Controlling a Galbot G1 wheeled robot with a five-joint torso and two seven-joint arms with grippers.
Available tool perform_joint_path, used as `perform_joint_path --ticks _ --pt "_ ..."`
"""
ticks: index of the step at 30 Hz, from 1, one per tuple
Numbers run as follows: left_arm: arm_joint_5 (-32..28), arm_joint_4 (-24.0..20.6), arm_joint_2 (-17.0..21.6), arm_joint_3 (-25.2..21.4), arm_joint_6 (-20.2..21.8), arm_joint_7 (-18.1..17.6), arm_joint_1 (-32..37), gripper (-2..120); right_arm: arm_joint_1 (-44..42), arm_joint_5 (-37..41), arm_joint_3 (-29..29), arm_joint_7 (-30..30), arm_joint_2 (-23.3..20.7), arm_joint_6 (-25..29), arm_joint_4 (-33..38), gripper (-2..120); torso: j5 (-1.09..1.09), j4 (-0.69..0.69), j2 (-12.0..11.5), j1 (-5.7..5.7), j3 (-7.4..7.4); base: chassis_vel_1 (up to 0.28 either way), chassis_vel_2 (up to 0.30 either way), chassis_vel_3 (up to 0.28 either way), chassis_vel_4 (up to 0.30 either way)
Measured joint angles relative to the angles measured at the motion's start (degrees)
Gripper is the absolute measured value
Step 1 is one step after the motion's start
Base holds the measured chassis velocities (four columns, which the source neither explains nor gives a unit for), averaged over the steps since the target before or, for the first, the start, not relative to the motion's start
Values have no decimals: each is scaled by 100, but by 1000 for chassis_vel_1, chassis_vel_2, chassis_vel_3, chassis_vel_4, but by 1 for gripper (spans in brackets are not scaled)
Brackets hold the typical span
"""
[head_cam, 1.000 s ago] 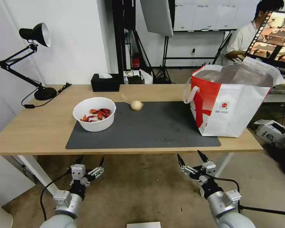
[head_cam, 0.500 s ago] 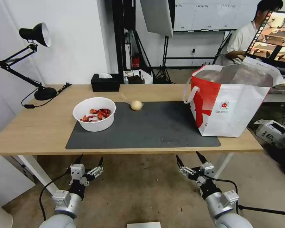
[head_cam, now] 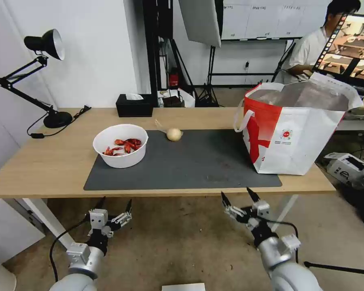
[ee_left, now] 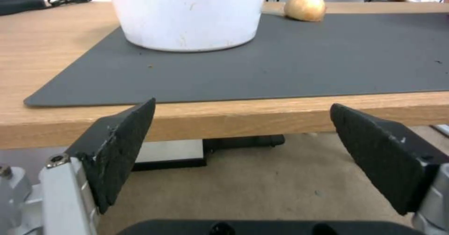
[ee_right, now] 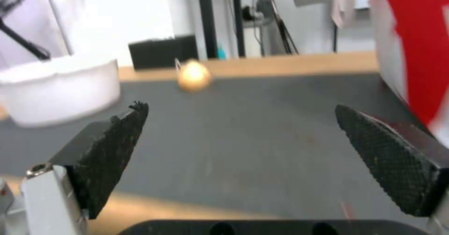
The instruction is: Pick up the trash from the table and place it into the takeout bag.
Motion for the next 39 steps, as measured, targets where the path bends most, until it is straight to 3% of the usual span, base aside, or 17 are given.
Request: perform_joint_path --ticks 7,9,15,18,24,26,28,34,39 --pt "12 5 -12 0 0 2 -7 100 1624 546 -765 109 -230 -301 -593 100 0 -1 0 0 0 0 0 0 0" --pt "12 5 -16 -19 0 13 9 100 2435 751 -1297 243 -257 -382 -959 100 0 -1 -1 1 1 0 0 0 0" --pt "5 3 -12 -91 -1 26 44 100 3871 1081 -2309 503 -31 -501 -1917 100 1 -1 -1 1 1 0 0 0 0" --pt "-2 0 -18 -114 0 27 72 100 5041 1320 -3008 640 266 -532 -2787 100 -1 0 -1 1 1 0 0 0 0" --pt "-3 8 -39 -118 0 27 80 100 5991 1503 -3589 653 768 -652 -3881 100 -1 -1 0 1 1 0 0 0 0" --pt "-4 32 -45 -119 0 28 76 100 6405 1513 -3833 649 1105 -800 -4567 100 -1 0 -1 1 1 0 0 0 0" --pt "-5 40 -45 -119 0 27 73 100 6525 1513 -3894 647 1227 -864 -4788 100 -3 -1 -1 1 1 0 0 0 0" --pt "-20 120 -26 -120 -41 25 72 100 7271 1352 -4088 330 2283 -1154 -6569 100 -2 1 -1 1 0 0 0 0 0" --pt "-24 170 -23 -111 -78 25 73 100 7543 1152 -4082 82 2717 -1336 -7353 100 -2 0 0 0 0 0 0 0 0"
